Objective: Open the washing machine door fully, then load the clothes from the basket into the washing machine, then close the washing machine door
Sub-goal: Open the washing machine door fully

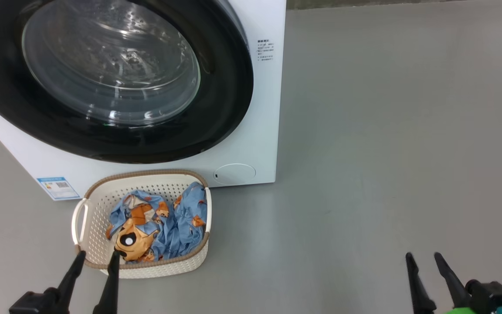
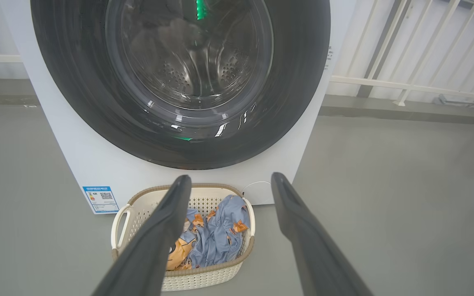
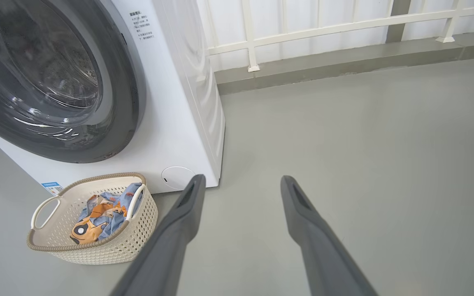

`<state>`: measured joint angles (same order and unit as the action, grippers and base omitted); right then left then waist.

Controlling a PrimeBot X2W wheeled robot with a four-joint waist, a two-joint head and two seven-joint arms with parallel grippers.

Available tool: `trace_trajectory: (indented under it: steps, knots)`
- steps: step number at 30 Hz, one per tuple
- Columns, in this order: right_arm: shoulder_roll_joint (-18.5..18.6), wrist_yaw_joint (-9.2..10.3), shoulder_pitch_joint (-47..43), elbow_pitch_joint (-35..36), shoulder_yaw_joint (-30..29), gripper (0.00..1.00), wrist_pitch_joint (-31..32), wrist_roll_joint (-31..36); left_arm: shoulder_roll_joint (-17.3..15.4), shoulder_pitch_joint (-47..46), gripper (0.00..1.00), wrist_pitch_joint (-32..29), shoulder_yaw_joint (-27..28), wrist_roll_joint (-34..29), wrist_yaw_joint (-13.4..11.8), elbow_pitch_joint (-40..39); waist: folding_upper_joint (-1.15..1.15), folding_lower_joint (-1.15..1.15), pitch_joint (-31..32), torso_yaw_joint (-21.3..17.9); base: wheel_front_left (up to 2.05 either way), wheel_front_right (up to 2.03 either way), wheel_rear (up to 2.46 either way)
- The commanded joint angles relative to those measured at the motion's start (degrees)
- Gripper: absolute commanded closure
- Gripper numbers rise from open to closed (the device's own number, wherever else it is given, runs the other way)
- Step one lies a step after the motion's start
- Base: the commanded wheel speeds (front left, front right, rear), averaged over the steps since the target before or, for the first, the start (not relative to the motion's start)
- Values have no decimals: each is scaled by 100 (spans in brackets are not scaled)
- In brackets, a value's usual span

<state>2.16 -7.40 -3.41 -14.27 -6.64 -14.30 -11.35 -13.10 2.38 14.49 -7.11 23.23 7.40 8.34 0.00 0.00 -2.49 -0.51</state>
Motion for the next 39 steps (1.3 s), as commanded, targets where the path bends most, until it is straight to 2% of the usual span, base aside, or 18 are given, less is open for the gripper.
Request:
trace_trajectory:
  steps: [1, 5, 8, 15, 18, 26, 33, 39]
  knots:
    - [72, -9, 323, 188, 201, 100, -70, -194, -103, -136, 0, 51, 147, 81, 9, -169, 0, 0, -28, 18, 0, 0, 0]
    - [72, -9, 536, 244, 269, 100, -70, -488, -104, -142, 0, 51, 112, 121, 9, -193, 0, 0, -73, 36, 0, 0, 0]
    - [72, -9, 853, 282, 337, 100, -70, -980, -111, -160, 0, 51, 81, 160, 9, -218, 0, 0, -127, 58, 0, 0, 0]
    - [72, -9, 1915, 280, 464, 100, -70, -2089, -187, -309, 0, 51, -56, 269, 9, -309, 0, 0, -360, 208, 0, 0, 0]
    - [72, -9, 2429, 187, 483, 100, -70, -2221, -231, -401, 0, 51, -142, 336, 9, -344, 0, 0, -476, 324, 0, 0, 0]
    - [72, -9, 3789, -281, 625, 100, -70, -2841, -315, -642, 0, 51, -309, 525, 9, -422, 0, 0, -842, 680, 0, 0, 0]
    - [72, -9, 4868, -680, 597, 100, -70, -3647, -391, -865, 0, 51, -419, 688, 9, -471, 0, 0, -1216, 989, 0, 0, 0]
    - [79, -9, 5657, -1273, 1166, 100, 104, -4670, -419, -1066, 0, 51, -529, 827, 9, -488, 0, 0, -1516, 1257, 0, 0, 0]
